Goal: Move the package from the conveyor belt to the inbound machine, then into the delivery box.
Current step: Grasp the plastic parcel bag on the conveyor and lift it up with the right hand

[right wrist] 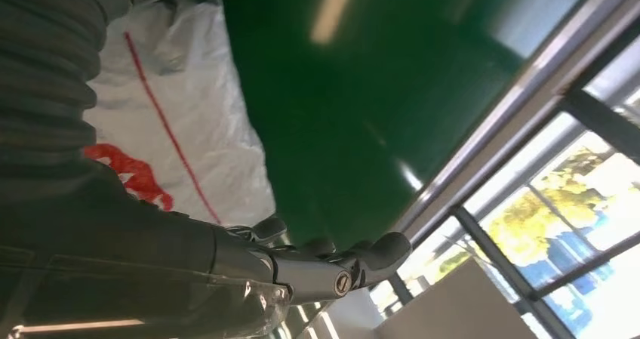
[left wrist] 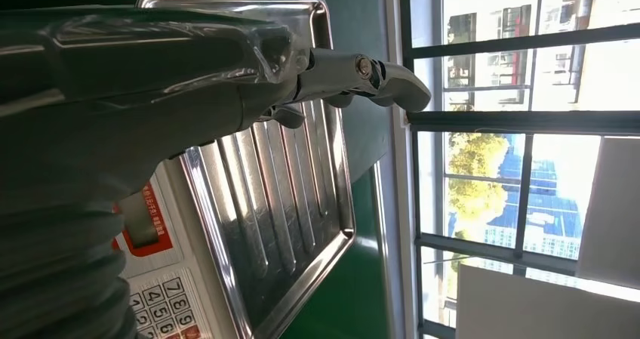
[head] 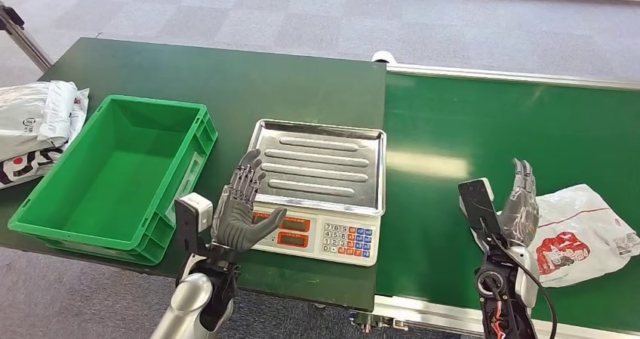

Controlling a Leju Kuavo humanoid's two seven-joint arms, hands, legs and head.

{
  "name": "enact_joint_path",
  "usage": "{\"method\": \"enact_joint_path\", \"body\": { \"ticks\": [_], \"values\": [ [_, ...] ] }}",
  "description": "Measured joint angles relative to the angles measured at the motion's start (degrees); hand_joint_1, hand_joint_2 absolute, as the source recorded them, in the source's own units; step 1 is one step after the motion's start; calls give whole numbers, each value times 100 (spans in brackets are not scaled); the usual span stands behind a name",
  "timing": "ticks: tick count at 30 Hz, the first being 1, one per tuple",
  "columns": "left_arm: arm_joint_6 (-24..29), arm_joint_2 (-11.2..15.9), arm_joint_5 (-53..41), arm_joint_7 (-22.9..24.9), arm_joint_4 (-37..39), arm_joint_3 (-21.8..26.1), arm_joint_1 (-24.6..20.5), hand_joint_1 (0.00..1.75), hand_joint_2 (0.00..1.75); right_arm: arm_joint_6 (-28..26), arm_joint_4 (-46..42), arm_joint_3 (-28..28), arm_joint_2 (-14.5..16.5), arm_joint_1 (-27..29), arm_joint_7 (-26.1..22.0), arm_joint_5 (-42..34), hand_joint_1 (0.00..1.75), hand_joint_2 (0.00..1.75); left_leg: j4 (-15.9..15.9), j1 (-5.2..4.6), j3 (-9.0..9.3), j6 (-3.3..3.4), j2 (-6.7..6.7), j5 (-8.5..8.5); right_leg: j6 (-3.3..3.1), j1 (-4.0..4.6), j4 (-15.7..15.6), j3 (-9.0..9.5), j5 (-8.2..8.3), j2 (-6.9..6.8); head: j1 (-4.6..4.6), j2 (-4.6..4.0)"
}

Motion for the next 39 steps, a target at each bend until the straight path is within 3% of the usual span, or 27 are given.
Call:
{"method": "enact_joint_path", "body": {
  "ticks": [10, 19, 20, 23, 24, 31, 39],
  "values": [
    [-57, -88, -132, 112, -1, 29, 3, 0, 175, 402, 1107, -746, -234, -70, 1786, 1321, 0, 175, 0, 0, 0, 0, -1, 0, 0, 0, 0, 1, 0, 0, 0, 0],
    [-57, -139, -205, 157, -107, 75, 96, 0, 175, 630, 1505, -1278, -296, -76, 2030, 1675, 0, 175, 0, 0, -1, 0, -1, 0, 0, 0, 0, 0, 0, 0, -1, 0],
    [-57, -142, -209, 161, -113, 78, 104, 0, 175, 651, 1520, -1309, -295, -80, 2030, 1696, 32, 175, 0, 0, -1, 0, -1, 0, 0, 0, 0, 0, 0, 0, -1, 0],
    [-57, -152, -210, 169, -135, 85, 127, 0, 175, 675, 1560, -1376, -288, -89, 2030, 1721, 163, 175, 0, 0, -1, 0, -1, 0, 0, 0, 0, 1, 0, 0, -1, 0],
    [-57, -154, -210, 170, -138, 88, 133, 0, 175, 678, 1571, -1391, -285, -92, 2029, 1722, 175, 175, 0, 0, -1, 0, -1, 0, 0, 0, 0, 1, 0, -1, -1, 0],
    [-57, -183, -228, 178, -149, 136, 152, 0, 175, 808, 1591, -1497, -246, -174, 1634, 1543, 175, 175, 0, 0, 1, 0, 2, 0, 0, 0, 0, 2, 0, 0, -1, 0],
    [-66, -184, -234, 181, -204, 161, 164, 0, 175, 1148, 1409, -1550, -69, -214, 696, 878, 175, 175, 0, 1, 1, 0, 0, 0, 0, 1, 0, 1, 0, -1, -1, 0]
  ]
}}
